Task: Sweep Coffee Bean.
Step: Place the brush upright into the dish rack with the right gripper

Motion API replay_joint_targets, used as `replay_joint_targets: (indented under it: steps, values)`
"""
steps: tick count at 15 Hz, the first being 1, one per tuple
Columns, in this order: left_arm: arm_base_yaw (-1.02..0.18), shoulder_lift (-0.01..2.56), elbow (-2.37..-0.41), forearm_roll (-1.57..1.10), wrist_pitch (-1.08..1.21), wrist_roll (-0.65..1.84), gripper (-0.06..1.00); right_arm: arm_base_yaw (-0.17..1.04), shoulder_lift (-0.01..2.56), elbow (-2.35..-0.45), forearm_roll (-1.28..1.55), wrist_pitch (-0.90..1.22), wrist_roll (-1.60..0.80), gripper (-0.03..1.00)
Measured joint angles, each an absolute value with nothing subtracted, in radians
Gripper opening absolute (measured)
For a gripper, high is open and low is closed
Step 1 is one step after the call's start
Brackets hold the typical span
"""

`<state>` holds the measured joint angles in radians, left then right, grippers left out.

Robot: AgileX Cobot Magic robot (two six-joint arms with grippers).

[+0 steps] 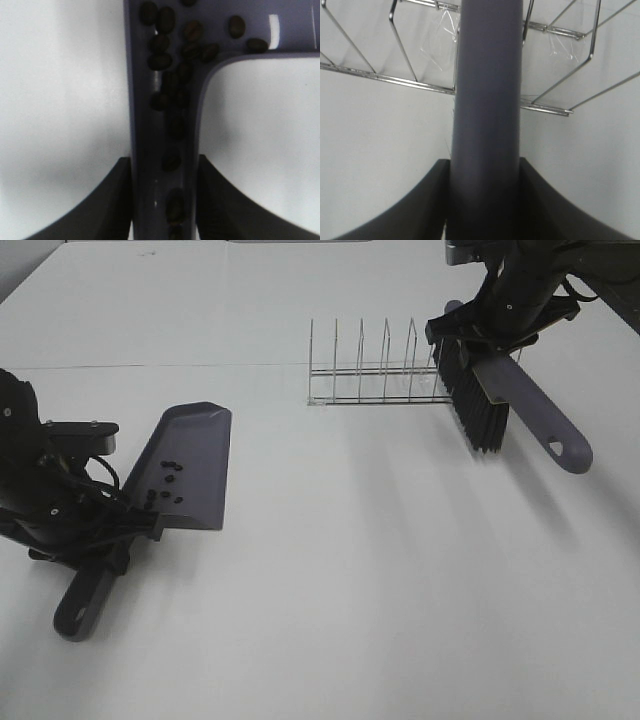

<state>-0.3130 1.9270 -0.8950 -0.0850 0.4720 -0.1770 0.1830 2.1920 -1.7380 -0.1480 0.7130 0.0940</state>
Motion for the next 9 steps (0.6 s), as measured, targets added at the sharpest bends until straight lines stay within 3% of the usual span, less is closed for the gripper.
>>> replay_joint_targets:
  steps: [9]
  values:
    - [-0.313,1.927,-0.895,-0.083,0.472,-0.177,0.34,0.183,2.210,-1.747,-0.185,0.590,0.119,0.31]
